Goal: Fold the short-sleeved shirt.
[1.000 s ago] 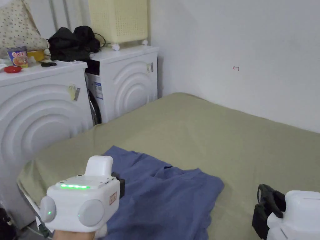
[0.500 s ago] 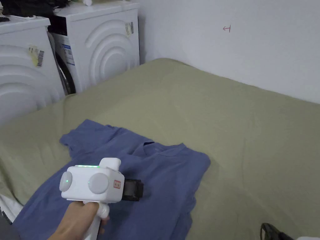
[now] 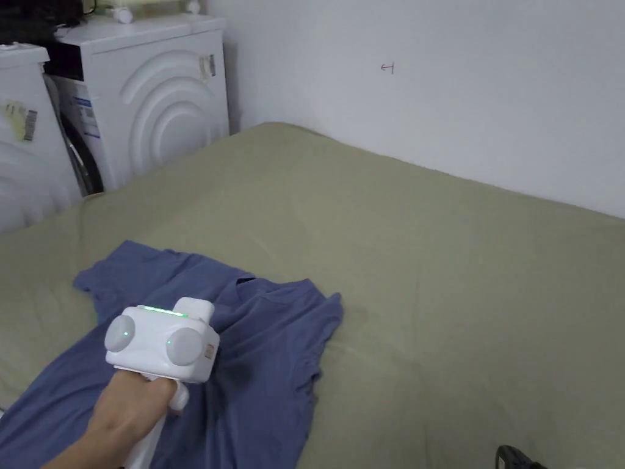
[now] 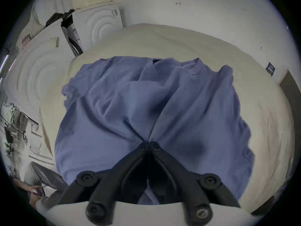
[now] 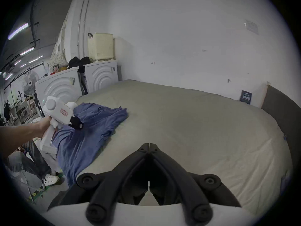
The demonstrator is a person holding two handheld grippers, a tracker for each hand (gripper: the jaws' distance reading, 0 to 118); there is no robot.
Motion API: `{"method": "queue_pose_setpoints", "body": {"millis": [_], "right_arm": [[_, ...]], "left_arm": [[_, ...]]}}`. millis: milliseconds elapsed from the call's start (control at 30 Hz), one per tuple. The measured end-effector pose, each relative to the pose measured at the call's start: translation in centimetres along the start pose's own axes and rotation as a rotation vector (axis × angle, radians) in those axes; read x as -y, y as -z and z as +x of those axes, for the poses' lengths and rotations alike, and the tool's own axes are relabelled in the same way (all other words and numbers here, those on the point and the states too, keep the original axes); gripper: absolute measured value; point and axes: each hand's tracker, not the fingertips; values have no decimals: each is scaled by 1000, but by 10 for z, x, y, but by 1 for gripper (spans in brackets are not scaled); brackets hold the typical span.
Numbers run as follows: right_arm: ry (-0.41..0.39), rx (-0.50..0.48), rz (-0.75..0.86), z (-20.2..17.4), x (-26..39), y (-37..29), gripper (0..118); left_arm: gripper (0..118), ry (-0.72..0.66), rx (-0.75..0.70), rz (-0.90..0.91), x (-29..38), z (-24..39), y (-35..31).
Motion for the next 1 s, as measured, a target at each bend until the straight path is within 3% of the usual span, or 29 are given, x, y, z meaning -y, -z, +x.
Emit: {"method": "queue_pose_setpoints", "body": {"millis": [267,700,867,1000], "right_arm": [[51,188,57,75,13,-94,1],[153,411,106,144,38,-194,1],[190,458,94,159,48,-200,1],[218,476,63,172,57,-189,1]], "left_arm": [[0,154,86,240,-24,79,-108],[0,461,564,380,-12,345,-245],[0,559,694,303,11,429,-245],[0,599,701,183,40,477,-193]]}}
